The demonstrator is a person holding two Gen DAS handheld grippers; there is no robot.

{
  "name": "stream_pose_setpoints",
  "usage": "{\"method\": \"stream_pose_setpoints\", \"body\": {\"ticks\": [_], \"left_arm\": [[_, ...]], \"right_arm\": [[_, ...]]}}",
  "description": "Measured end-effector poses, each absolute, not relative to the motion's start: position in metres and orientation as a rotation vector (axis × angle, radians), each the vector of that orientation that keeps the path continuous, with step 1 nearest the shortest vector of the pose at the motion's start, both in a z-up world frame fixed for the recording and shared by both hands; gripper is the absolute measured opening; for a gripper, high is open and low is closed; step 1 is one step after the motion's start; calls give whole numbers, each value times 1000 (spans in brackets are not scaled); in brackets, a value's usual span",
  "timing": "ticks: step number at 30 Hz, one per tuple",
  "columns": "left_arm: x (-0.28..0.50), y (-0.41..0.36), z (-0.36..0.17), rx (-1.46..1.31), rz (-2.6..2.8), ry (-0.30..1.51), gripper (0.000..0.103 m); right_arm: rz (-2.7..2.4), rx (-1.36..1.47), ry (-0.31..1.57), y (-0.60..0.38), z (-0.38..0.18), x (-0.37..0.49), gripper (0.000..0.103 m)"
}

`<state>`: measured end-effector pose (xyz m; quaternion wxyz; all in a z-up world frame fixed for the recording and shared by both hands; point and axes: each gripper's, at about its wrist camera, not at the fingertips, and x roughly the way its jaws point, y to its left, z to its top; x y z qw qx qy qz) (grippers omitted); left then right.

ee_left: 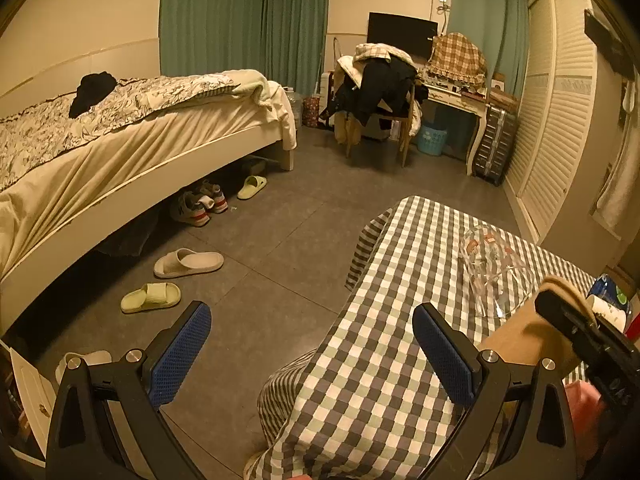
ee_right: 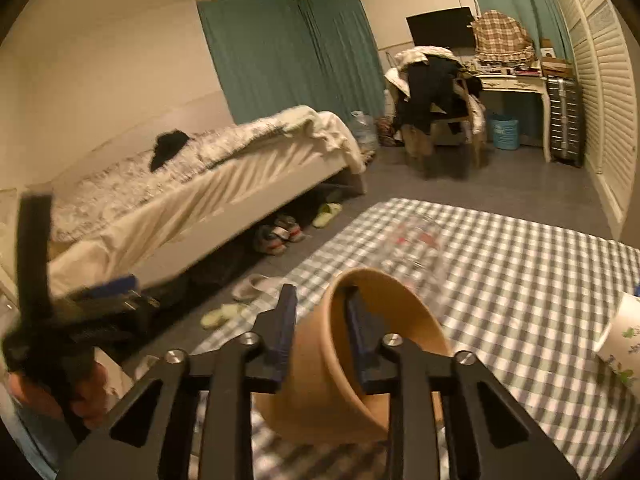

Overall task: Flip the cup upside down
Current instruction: 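Lower the tan cup onto its side beside the glass and open the right gripper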

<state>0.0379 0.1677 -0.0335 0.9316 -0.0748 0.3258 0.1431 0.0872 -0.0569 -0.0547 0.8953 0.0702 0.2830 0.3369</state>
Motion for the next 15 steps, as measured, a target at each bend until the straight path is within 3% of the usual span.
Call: {"method": "stream_pose_setpoints", "body": {"ticks": [7,15], "left_arm": [[37,162,-34,-136,290,670,103],[39,158,-36,-131,288,677,103]], "right_arm": [[738,321,586,-66,-71,85,24],[671,248,624,-110,-75,94,28]]}}
